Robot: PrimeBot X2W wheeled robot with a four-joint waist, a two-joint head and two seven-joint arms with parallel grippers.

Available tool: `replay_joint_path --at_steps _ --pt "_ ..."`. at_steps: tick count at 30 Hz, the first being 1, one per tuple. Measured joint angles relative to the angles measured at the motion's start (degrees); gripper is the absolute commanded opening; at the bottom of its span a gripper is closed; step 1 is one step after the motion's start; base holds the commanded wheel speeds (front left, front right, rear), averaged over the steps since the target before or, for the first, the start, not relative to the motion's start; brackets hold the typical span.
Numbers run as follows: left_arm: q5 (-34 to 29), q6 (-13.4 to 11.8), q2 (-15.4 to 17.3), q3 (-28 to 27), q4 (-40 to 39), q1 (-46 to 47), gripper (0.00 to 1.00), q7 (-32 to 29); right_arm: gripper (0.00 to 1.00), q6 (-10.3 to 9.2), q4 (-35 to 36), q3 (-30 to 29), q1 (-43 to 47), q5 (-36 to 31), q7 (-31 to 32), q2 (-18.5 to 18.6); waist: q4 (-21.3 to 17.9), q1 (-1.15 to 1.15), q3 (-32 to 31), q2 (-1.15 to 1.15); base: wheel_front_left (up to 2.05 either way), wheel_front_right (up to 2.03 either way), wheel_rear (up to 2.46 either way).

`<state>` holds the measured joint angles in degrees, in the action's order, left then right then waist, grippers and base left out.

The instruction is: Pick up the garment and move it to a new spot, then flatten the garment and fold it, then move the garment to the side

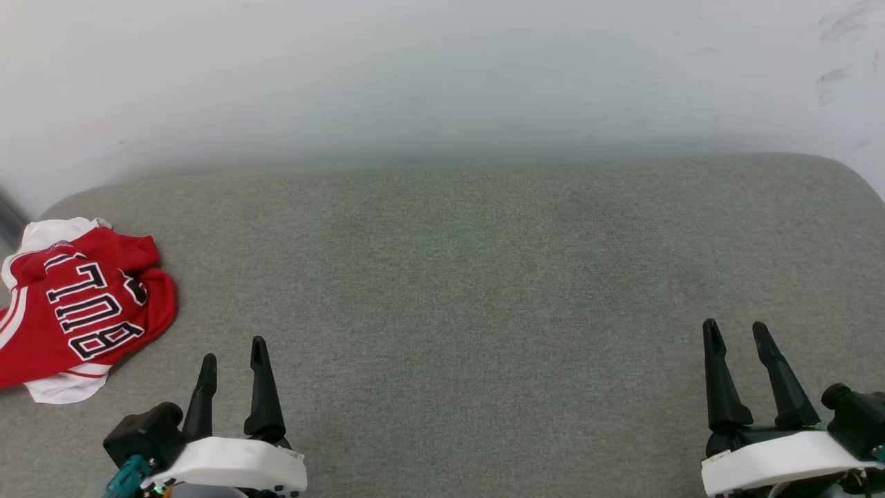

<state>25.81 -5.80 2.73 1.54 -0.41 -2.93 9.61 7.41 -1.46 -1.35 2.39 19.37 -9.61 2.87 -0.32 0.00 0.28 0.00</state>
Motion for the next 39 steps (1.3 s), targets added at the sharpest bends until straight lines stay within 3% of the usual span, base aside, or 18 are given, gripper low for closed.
replay_joint_path --at_steps 39 --pt "-15.4 0.8 0.1 1.7 0.7 -2.6 1.0 4.7 1.0 0.01 2.8 0.5 2.9 -11.4 -4.7 0.0 -0.4 0.0 -0.6 0.0 0.0 0.0 0.0"
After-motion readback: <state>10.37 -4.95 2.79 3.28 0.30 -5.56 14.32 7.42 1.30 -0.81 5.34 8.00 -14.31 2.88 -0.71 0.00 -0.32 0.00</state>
